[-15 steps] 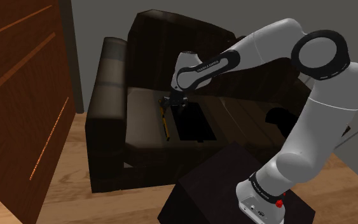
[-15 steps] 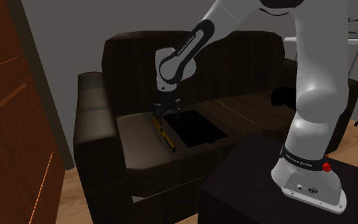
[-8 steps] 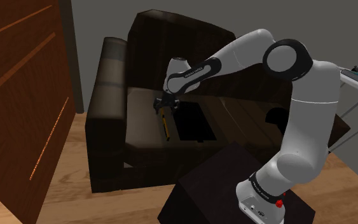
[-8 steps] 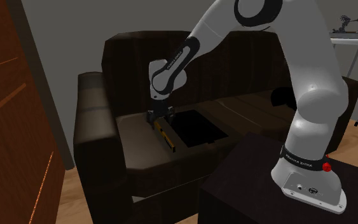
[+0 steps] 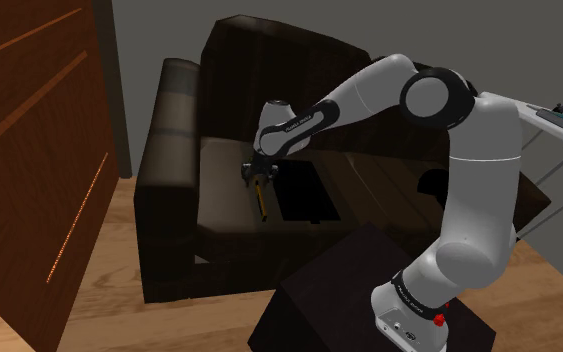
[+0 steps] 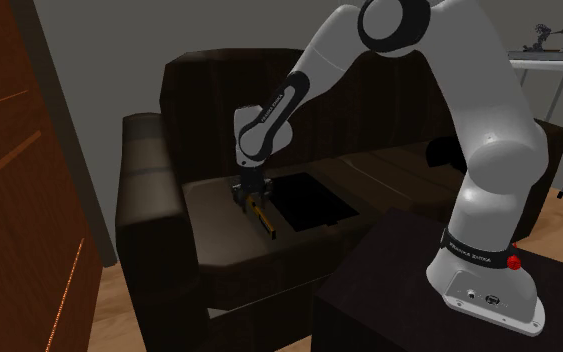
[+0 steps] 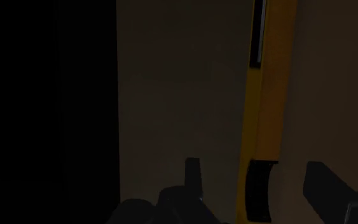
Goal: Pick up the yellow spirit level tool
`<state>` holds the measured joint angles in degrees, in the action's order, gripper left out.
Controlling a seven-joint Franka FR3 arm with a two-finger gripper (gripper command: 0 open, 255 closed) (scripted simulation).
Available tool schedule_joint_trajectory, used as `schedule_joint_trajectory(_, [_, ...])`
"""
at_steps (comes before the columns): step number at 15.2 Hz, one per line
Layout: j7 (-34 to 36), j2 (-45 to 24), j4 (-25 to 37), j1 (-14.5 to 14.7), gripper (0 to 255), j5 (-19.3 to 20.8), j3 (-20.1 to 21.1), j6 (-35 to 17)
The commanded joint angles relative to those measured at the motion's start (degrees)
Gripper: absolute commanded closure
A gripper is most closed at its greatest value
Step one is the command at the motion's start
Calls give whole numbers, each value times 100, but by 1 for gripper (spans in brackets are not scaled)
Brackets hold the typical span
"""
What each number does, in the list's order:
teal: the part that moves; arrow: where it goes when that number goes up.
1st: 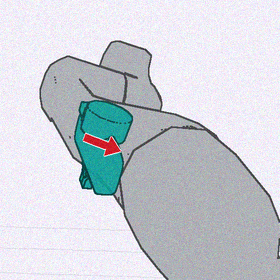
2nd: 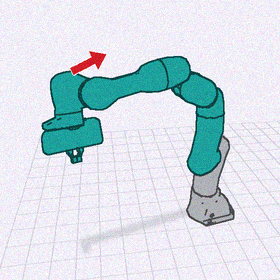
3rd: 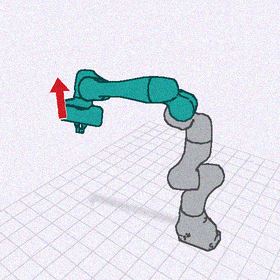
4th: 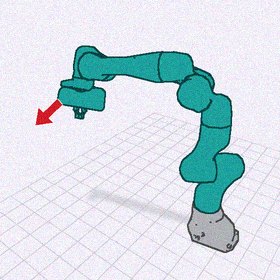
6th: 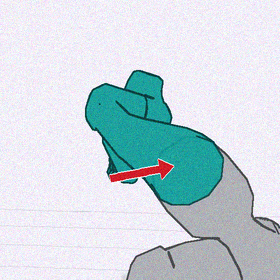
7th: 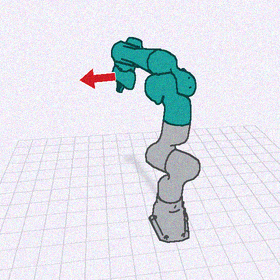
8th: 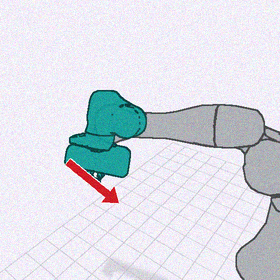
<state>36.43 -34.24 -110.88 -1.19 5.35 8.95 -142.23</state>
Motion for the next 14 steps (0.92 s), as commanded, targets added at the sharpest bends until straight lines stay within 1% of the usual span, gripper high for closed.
schedule_joint_trajectory(1, [1, -21, -8, -3, 255, 5, -11, -8])
schedule_joint_trajectory(8, [25, 12, -79, 12, 255, 8, -7, -47])
schedule_joint_trajectory(9, [0, -24, -6, -5, 255, 5, -11, -10])
schedule_joint_trajectory(14, [-29, 285, -54, -41, 255, -51, 36, 251])
